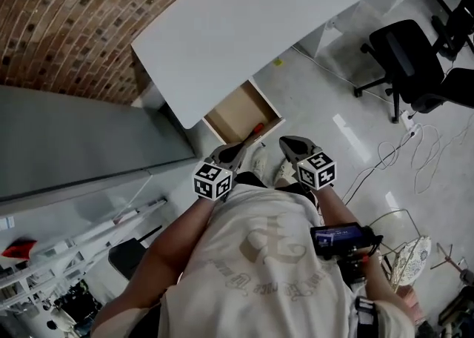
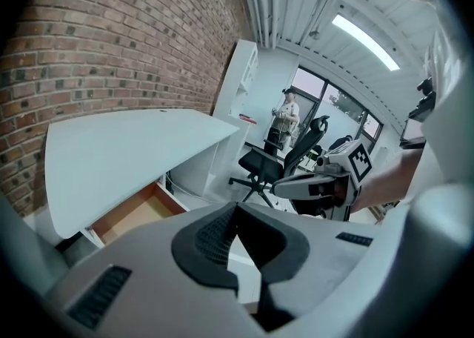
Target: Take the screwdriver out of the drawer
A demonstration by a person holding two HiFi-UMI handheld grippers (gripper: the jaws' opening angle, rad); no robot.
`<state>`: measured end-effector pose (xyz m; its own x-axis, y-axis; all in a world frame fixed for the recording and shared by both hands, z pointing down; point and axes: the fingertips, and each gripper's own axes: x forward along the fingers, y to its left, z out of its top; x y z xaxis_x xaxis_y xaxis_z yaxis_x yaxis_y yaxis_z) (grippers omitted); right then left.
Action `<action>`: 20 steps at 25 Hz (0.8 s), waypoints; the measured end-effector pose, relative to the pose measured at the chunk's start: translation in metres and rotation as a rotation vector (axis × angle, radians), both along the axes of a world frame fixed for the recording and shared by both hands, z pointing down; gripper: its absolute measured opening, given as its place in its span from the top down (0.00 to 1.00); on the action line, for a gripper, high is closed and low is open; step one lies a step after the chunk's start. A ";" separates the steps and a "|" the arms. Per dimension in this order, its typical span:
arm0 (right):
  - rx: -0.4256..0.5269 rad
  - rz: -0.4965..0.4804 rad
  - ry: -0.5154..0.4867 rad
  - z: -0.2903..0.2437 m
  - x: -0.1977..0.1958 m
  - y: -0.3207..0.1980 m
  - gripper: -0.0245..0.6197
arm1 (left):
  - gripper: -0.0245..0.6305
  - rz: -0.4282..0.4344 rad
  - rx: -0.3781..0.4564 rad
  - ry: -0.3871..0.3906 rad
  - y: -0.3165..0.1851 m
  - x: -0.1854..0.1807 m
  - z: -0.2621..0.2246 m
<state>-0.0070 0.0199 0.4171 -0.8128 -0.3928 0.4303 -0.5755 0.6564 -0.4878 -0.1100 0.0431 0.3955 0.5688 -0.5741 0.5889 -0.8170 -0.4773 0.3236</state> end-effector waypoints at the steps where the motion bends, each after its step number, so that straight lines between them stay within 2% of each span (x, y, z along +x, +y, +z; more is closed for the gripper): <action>1: -0.002 0.013 0.014 0.002 -0.001 0.000 0.93 | 0.93 0.013 -0.008 0.000 -0.001 -0.002 0.004; 13: -0.093 0.237 0.072 0.028 0.003 -0.005 0.93 | 0.93 0.166 -0.099 0.044 -0.022 -0.013 0.051; 20: -0.125 0.331 0.087 0.045 0.004 -0.010 0.93 | 0.93 0.246 -0.138 0.038 -0.032 -0.019 0.078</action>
